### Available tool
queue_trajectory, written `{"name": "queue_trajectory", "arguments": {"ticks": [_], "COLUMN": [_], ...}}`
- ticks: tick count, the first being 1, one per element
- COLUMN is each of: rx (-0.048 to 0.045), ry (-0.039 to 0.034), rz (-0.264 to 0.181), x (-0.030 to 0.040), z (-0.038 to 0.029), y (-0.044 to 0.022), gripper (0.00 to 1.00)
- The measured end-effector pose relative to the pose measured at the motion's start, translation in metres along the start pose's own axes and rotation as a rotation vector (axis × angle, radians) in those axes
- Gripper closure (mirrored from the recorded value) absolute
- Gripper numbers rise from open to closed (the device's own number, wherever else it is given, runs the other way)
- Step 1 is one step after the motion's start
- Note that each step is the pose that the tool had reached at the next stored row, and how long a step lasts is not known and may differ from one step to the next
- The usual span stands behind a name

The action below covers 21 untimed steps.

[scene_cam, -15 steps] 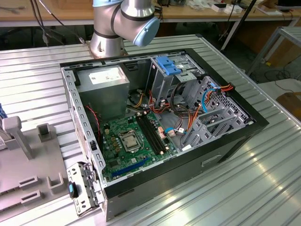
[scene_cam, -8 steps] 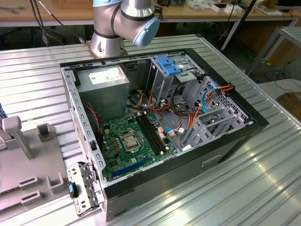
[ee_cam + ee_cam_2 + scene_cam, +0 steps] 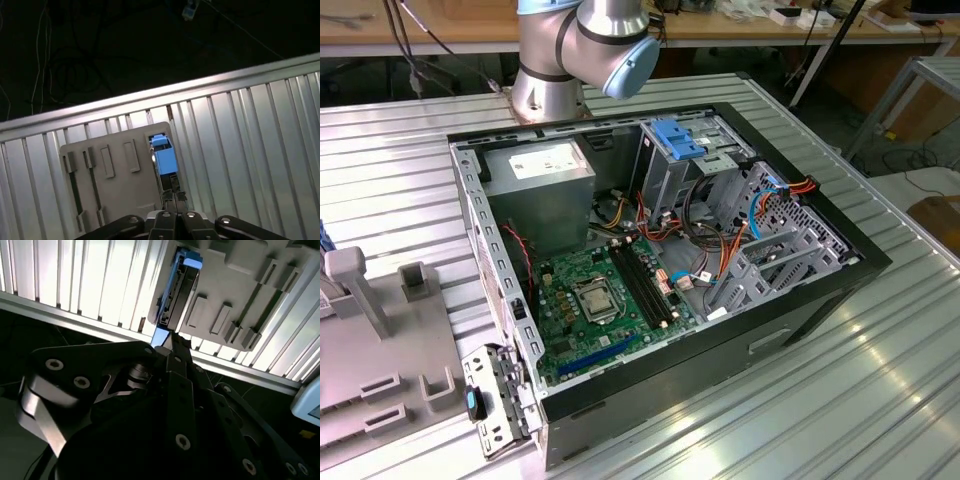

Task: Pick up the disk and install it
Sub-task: 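Pick up the disk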

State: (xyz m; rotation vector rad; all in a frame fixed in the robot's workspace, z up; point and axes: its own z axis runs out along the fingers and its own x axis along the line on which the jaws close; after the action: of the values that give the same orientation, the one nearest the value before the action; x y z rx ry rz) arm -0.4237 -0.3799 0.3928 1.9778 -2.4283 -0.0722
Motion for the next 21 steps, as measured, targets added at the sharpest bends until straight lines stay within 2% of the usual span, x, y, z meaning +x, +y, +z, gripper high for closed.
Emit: {"name": "queue_trajectory", "arguments": {"ticks": [6, 11, 15, 16, 19, 20, 21], "rx": [-0.0004, 0.0125, 0.0125, 0.0132, 0.0199, 0.0223, 0.0258], "ry": [0.0037, 0.0136, 0.0174, 0.0193, 0.0339, 0.0372, 0.0372], "rz": [-0.07, -0.092, -0.163, -0.182, -0.208, -0.213, -0.215], "x": [-0.0001, 0.0, 0.0002, 0.0002, 0.0003, 0.0004, 0.0005], "z": [0.0, 0.0002, 0.001, 0.0012, 0.0018, 0.0019, 0.0022], "y": [0.0, 0.0006, 0.0006, 0.0006, 0.0008, 0.0013, 0.0019], "gripper": [0.89, 0.89, 0.89, 0.89, 0.89, 0.89, 0.89]}}
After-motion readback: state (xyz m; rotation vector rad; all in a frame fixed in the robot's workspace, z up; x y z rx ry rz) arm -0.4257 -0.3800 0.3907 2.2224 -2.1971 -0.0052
